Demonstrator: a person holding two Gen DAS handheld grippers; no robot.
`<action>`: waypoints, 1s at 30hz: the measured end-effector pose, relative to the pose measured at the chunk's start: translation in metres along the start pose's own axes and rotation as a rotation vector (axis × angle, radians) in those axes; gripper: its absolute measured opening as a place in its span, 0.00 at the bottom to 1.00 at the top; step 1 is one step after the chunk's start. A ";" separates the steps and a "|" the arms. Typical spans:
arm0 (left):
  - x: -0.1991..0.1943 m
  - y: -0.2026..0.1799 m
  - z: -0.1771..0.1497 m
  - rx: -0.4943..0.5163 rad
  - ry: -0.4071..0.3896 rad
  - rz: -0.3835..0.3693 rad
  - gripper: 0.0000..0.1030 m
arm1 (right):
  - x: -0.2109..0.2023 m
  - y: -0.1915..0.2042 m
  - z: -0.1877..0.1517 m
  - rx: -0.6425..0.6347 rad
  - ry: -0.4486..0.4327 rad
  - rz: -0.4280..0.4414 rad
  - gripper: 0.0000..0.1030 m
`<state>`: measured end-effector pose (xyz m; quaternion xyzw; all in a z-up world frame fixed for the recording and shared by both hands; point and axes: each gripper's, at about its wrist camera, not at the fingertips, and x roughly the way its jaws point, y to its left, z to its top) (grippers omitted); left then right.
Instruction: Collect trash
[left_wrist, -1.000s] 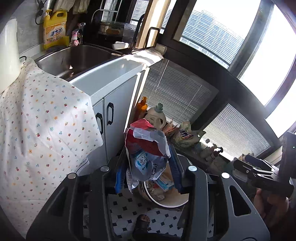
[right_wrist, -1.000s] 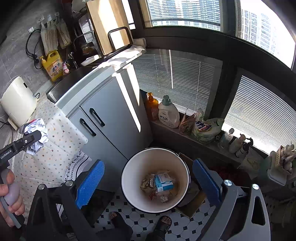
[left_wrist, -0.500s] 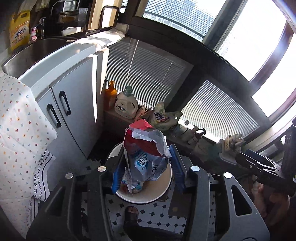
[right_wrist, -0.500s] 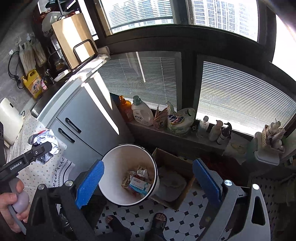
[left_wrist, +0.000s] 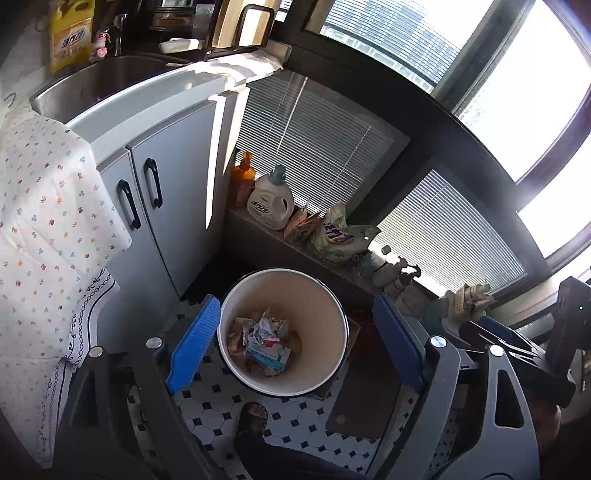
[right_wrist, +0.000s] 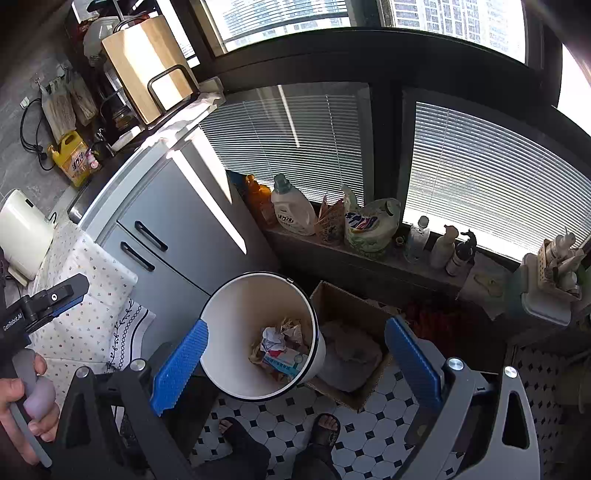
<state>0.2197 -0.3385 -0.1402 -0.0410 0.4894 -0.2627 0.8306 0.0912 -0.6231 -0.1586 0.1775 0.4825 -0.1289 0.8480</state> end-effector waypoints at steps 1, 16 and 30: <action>-0.006 0.003 -0.001 -0.007 -0.007 0.013 0.84 | 0.001 0.004 0.001 -0.013 0.002 0.009 0.92; -0.109 0.053 -0.024 -0.078 -0.157 0.123 0.93 | -0.032 0.065 0.008 -0.100 -0.049 0.062 0.92; -0.254 0.087 -0.083 -0.098 -0.305 0.269 0.94 | -0.135 0.159 -0.039 -0.221 -0.142 0.144 0.92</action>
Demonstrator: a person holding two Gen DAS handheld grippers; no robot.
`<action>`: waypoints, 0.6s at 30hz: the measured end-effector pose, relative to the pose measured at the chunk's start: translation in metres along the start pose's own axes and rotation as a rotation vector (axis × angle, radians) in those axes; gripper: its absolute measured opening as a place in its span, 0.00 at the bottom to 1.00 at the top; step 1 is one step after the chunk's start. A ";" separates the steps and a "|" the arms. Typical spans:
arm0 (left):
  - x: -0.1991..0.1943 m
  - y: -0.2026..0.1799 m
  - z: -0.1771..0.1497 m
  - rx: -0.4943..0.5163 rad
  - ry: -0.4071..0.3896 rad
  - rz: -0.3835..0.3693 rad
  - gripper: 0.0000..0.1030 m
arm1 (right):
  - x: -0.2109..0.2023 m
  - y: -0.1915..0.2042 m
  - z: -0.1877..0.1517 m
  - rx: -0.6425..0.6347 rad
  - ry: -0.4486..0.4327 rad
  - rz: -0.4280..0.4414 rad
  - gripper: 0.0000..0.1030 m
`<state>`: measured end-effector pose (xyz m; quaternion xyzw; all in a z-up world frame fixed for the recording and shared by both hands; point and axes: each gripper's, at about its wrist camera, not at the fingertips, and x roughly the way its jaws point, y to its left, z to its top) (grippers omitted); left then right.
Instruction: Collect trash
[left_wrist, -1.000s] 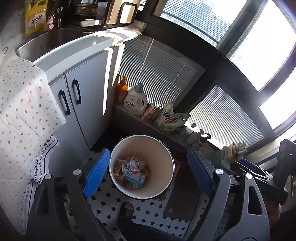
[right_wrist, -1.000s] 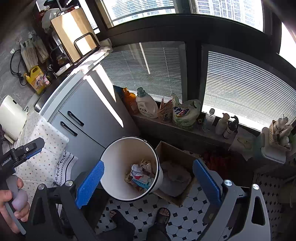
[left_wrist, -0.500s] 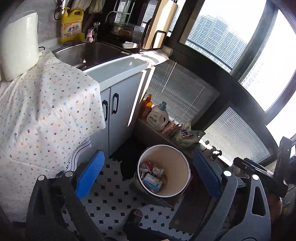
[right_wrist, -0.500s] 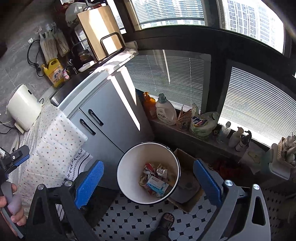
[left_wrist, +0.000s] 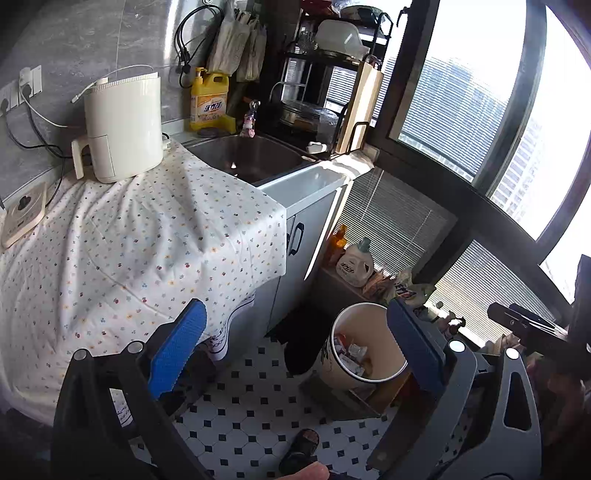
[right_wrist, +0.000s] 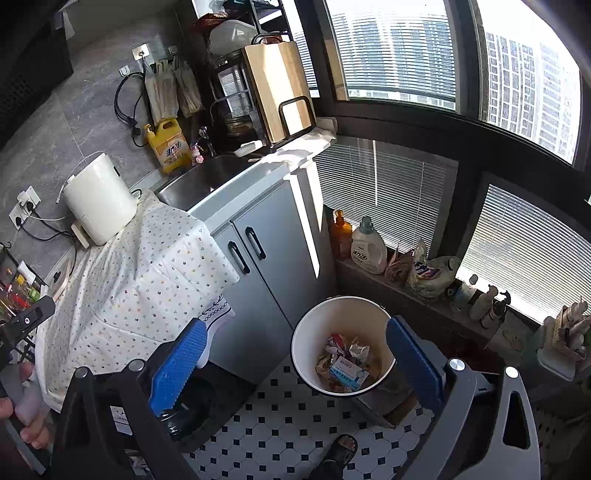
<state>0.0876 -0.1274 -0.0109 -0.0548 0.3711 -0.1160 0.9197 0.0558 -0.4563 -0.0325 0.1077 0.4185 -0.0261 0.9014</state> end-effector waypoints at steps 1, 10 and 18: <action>-0.009 0.006 -0.003 -0.006 -0.007 0.013 0.94 | -0.006 0.008 -0.002 -0.007 -0.001 0.011 0.92; -0.082 0.051 -0.033 -0.033 -0.075 0.106 0.94 | -0.052 0.078 -0.029 -0.127 -0.027 0.064 0.92; -0.134 0.080 -0.059 -0.055 -0.127 0.169 0.94 | -0.090 0.114 -0.045 -0.173 -0.087 0.113 0.92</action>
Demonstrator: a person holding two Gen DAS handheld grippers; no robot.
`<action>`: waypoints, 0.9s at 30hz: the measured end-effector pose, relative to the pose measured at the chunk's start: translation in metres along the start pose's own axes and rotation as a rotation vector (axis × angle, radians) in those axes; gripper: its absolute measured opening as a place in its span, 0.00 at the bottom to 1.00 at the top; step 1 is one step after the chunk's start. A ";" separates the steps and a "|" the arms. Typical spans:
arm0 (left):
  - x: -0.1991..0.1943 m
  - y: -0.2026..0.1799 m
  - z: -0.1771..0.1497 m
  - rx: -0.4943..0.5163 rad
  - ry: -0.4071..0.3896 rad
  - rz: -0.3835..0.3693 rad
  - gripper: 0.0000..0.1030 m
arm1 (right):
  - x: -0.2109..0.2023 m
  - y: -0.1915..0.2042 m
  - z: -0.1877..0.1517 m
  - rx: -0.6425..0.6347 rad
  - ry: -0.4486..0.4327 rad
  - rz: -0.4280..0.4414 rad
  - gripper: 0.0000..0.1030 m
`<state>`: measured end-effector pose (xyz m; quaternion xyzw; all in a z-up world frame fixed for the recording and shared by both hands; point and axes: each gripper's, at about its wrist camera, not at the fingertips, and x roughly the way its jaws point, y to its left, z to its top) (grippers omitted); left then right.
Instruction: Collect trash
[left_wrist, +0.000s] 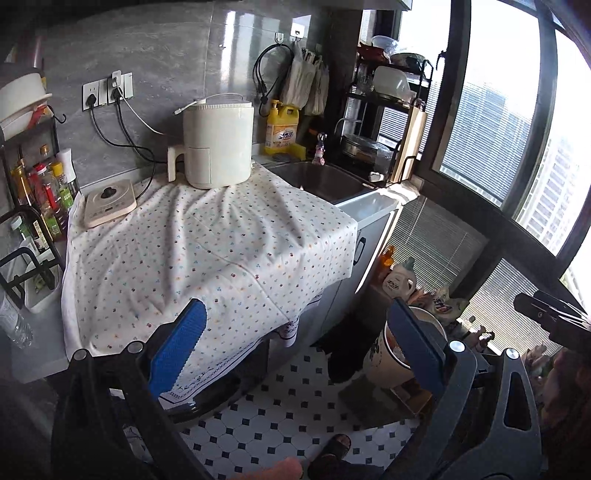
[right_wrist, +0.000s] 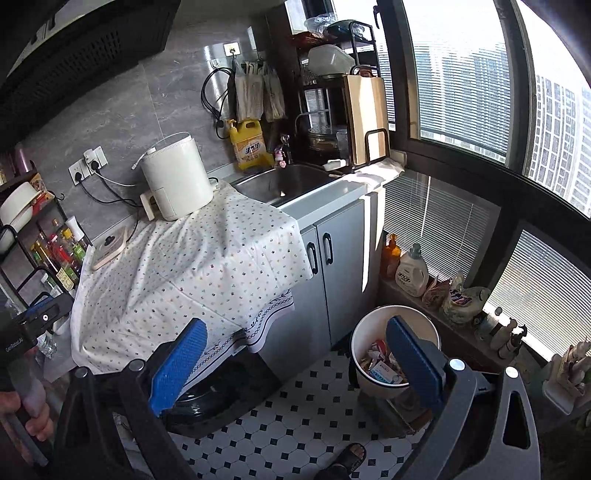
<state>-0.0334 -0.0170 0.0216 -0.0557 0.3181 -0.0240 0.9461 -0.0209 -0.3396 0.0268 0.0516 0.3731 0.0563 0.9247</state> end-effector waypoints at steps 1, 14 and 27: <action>-0.006 0.004 -0.003 -0.001 -0.011 0.005 0.94 | -0.004 0.005 -0.001 -0.005 -0.009 0.004 0.92; -0.058 0.042 -0.015 -0.049 -0.071 0.058 0.94 | -0.023 0.054 -0.003 -0.047 -0.042 0.074 0.92; -0.071 0.054 -0.020 -0.065 -0.083 0.060 0.94 | -0.032 0.068 -0.014 -0.061 -0.039 0.078 0.92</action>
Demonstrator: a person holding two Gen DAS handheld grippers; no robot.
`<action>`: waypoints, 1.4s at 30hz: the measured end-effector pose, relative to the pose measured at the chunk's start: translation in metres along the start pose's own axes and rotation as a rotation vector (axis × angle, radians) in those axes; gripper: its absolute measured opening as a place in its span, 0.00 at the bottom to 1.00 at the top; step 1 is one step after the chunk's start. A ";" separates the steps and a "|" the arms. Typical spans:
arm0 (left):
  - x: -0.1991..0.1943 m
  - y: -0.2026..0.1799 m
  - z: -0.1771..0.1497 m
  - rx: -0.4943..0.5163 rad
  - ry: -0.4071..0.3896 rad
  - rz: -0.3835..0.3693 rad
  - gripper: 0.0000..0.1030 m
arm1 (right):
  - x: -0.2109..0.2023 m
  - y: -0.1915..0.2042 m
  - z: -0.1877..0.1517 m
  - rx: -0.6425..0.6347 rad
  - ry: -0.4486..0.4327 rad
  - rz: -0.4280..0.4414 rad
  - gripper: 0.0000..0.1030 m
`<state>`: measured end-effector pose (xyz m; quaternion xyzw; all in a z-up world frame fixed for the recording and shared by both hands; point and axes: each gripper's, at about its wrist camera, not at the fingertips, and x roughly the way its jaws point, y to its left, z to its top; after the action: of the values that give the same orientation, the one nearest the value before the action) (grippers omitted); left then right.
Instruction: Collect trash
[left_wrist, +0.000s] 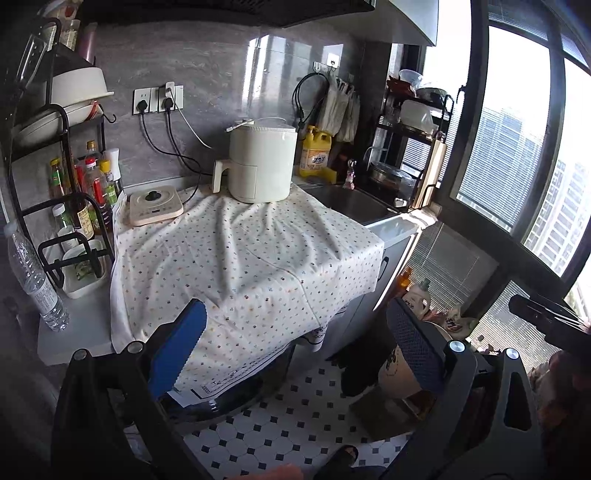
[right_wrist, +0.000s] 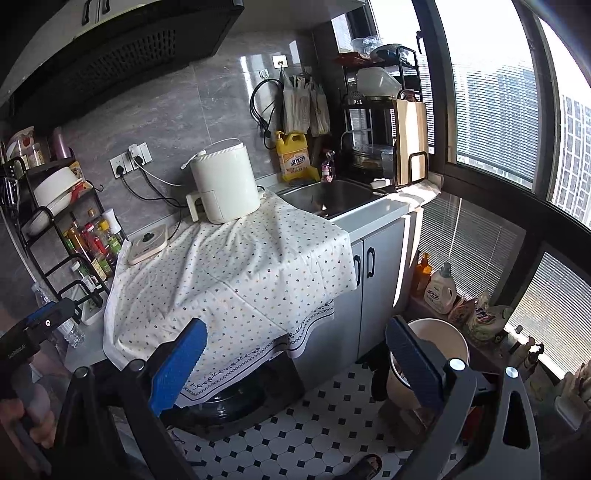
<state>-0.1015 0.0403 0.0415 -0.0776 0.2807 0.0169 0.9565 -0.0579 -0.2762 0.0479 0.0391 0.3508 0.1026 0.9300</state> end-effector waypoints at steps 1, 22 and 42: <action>0.000 0.000 0.000 0.001 0.000 -0.003 0.94 | -0.001 0.000 -0.001 0.000 0.000 -0.003 0.92; 0.005 -0.012 -0.005 0.038 0.022 -0.039 0.94 | -0.006 -0.006 -0.009 0.034 0.001 -0.036 0.92; 0.036 -0.016 -0.001 0.051 0.057 -0.103 0.94 | -0.002 -0.006 -0.012 0.064 0.012 -0.092 0.92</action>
<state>-0.0703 0.0239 0.0236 -0.0679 0.3039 -0.0420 0.9493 -0.0661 -0.2825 0.0396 0.0518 0.3611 0.0486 0.9298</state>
